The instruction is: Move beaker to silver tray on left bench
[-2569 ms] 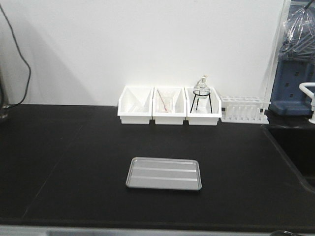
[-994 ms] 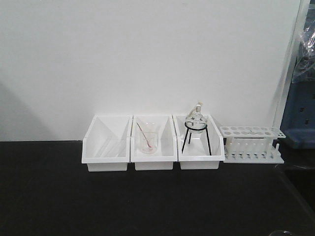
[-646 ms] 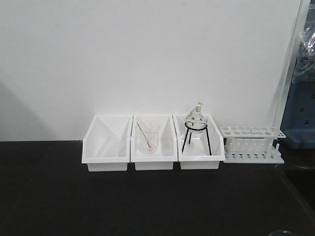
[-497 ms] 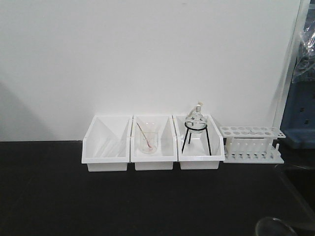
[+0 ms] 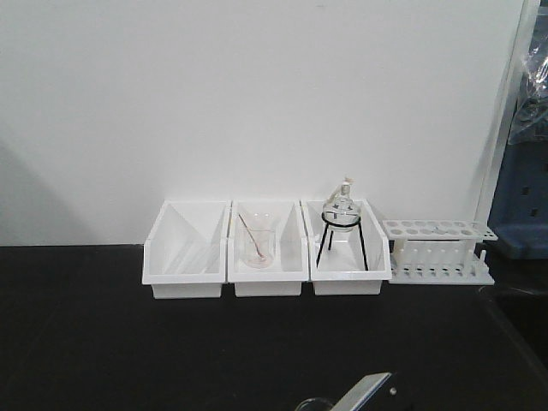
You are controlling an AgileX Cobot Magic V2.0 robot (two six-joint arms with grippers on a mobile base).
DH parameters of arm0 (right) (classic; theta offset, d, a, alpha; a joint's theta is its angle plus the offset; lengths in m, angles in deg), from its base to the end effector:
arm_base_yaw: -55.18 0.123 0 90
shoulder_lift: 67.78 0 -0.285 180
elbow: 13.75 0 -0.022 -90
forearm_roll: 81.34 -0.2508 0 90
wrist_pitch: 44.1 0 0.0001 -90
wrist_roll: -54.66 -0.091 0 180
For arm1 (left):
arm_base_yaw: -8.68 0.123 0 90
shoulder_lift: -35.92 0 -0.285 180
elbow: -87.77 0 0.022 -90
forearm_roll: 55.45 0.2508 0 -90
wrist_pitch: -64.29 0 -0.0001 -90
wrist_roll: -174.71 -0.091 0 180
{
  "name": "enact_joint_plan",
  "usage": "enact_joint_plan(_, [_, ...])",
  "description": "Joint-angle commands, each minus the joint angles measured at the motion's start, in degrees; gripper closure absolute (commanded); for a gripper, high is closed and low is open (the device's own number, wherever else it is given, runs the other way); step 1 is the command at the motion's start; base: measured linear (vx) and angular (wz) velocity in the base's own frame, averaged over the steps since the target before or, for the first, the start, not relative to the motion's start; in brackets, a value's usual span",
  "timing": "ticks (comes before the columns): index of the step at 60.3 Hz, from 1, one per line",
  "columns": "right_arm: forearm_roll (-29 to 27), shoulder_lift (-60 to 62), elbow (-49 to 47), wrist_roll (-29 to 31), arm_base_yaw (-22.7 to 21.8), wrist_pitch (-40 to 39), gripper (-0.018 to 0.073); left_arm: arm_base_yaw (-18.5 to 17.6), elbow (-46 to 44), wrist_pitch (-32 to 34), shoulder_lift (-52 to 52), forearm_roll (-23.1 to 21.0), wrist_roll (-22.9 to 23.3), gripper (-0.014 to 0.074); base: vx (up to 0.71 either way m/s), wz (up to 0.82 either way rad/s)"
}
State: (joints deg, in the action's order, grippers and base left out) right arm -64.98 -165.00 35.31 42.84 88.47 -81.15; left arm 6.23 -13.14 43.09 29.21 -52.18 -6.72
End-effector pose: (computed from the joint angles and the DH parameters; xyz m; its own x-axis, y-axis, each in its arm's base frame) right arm 0.2234 0.1651 0.1781 -0.2747 -0.2085 -0.9387 -0.6807 0.7317 0.0367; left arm 0.0525 -0.0004 0.1700 -0.2889 0.0905 -0.9531 0.0457 0.9957 0.0807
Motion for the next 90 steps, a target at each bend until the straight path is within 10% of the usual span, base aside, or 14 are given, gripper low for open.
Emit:
enact_joint_plan(1, [1.09, -4.39, -1.69, 2.15, -0.35, -14.33, 0.0571, -0.41, 1.14, 4.32, 0.42, -0.15, 0.10, 0.0595, 0.00, 0.00])
enact_joint_plan(12, [0.82, -16.15, -2.61, 4.37, -0.35, -27.20, 0.0568, -0.41, 1.14, 4.32, 0.42, -0.15, 0.10, 0.0595, 0.00, 0.00])
enact_joint_plan(33, [-0.44, -24.93, -7.94, 4.26, -0.35, -22.94, 0.0529, -0.41, 1.14, 4.32, 0.42, -0.15, 0.10, 0.0595, 0.00, 0.00])
enact_joint_plan(68, [-1.92, -24.81, -7.92, 3.99, -0.35, -24.88, -0.0090, -0.41, 1.14, 4.32, 0.42, -0.15, 0.10, 0.0595, 0.00, 0.00])
enact_joint_plan(90, [-1.50, -12.77, -7.88, -2.34, -0.25, -22.26, -0.0079, -0.41, 1.14, 4.32, 0.42, -0.15, 0.10, 0.0595, 0.00, 0.00])
